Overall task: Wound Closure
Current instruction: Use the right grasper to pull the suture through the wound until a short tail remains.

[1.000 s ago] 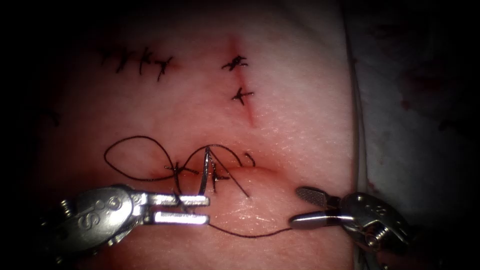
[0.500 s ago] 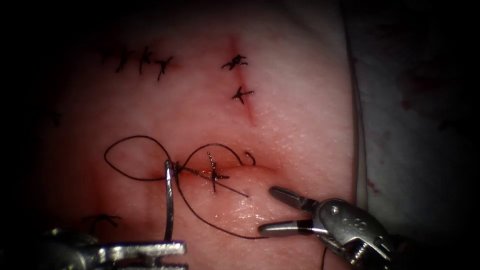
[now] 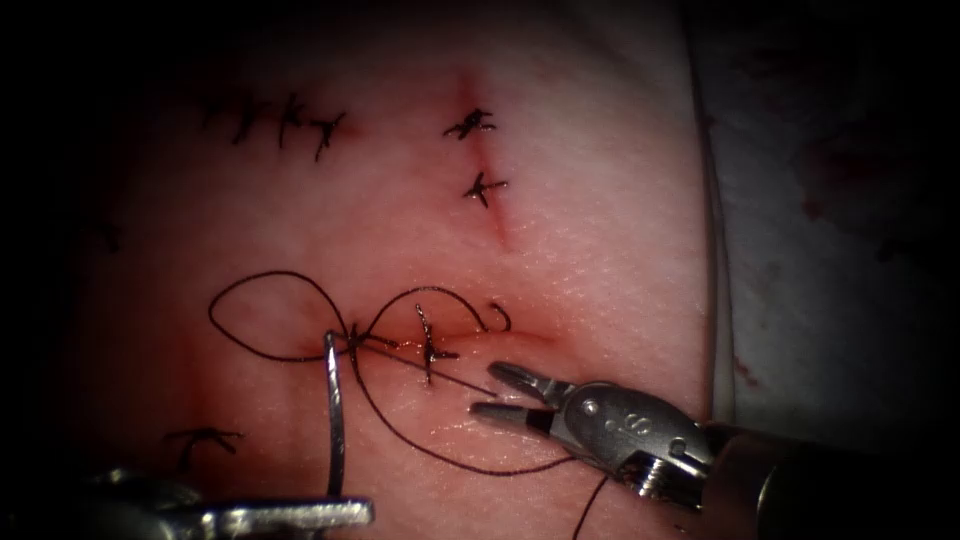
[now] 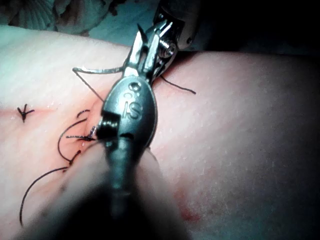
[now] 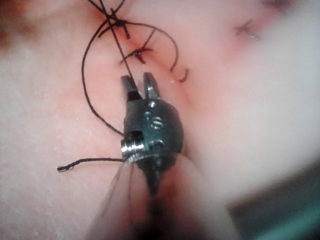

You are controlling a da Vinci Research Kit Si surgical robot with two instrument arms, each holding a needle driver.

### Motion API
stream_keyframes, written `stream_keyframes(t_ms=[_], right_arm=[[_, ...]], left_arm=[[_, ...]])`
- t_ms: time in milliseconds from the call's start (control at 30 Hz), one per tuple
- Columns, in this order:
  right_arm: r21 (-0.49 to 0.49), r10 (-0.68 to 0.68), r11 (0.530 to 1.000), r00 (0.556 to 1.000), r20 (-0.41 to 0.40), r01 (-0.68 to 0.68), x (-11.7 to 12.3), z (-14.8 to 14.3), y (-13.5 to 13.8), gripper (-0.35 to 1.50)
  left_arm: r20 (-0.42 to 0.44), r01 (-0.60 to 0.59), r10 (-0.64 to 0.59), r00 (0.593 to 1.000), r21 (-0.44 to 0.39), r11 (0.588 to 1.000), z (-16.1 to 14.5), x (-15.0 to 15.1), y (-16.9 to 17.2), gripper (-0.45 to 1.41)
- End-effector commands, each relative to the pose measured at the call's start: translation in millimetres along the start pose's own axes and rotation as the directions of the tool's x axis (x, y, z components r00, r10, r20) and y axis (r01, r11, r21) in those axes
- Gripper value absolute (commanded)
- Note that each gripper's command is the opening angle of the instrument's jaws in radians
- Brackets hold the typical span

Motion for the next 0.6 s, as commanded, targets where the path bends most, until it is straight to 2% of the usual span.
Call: stream_keyframes(t_ms=[33, 200, 333, 467, 600], right_arm=[[-0.003, 0.002, 1.0, 1.0, 0.006, -0.002, 0.4, 1.2, 0.0, -0.35], [-0.028, 0.002, 1.0, 0.999, 0.046, -0.001, 1.2, 0.8, -0.5, -0.35], [-0.011, 0.0, 1.0, 0.997, 0.074, 0.001, 1.7, -0.3, -2.5, -0.35], [0.019, -0.006, 1.0, 0.997, 0.074, 0.005, 2.0, -1.8, -6.4, -0.35], [0.074, 0.003, 0.997, 0.997, 0.075, -0.009, 2.6, -3.7, -11.7, -0.35]], left_arm=[[-0.003, -0.003, 0.003, 1.0, -0.001, 1.0, 0.7, -0.6, 0.1, -0.45], [0.0, -0.009, 0.009, 1.0, -0.003, 1.0, 0.8, -1.0, 0.6, -0.45], [0.001, -0.01, 0.01, 1.0, -0.017, 1.0, 0.3, -1.9, 0.1, -0.45], [0.071, 0.005, -0.005, 0.997, -0.002, 1.0, -0.6, -3.4, -0.1, -0.45], [0.15, 0.051, -0.052, 0.987, 0.01, 0.999, -1.8, -5.0, 0.5, -0.45]])
